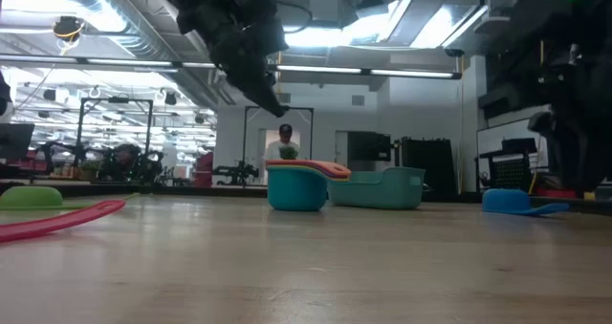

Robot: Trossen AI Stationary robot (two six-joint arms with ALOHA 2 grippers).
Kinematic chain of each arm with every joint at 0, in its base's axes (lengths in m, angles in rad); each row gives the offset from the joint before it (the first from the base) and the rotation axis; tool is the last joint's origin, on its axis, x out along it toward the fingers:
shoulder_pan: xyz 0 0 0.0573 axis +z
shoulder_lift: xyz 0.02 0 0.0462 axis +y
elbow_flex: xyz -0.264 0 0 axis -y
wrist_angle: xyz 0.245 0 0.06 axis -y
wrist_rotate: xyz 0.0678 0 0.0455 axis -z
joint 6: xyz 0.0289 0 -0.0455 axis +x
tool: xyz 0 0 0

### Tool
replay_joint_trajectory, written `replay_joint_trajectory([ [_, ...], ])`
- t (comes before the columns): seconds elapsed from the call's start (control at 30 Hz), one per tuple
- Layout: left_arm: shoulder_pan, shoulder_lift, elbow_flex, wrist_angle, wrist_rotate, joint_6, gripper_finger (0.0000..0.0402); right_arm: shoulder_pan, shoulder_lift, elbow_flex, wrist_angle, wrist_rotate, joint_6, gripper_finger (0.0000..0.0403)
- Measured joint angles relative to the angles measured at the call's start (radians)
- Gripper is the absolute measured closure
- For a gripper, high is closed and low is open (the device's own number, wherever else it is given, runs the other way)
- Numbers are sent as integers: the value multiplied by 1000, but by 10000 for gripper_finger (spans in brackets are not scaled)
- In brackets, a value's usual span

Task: Nest measuring cups in basket
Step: Stack the blue measuring cup on top of the orange measuring cup

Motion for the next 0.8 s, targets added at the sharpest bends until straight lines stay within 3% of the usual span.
replay_joint_trajectory([
  [0.23,-22,0,0,27,2,0,290,-1,47,-8,40,111,-1,228],
  [0.5,-45,0,0,23,2,2,290,0,134,-9,39,117,-1,228],
  [0.8,-46,0,0,24,1,1,290,-1,229,-9,48,201,25,228],
])
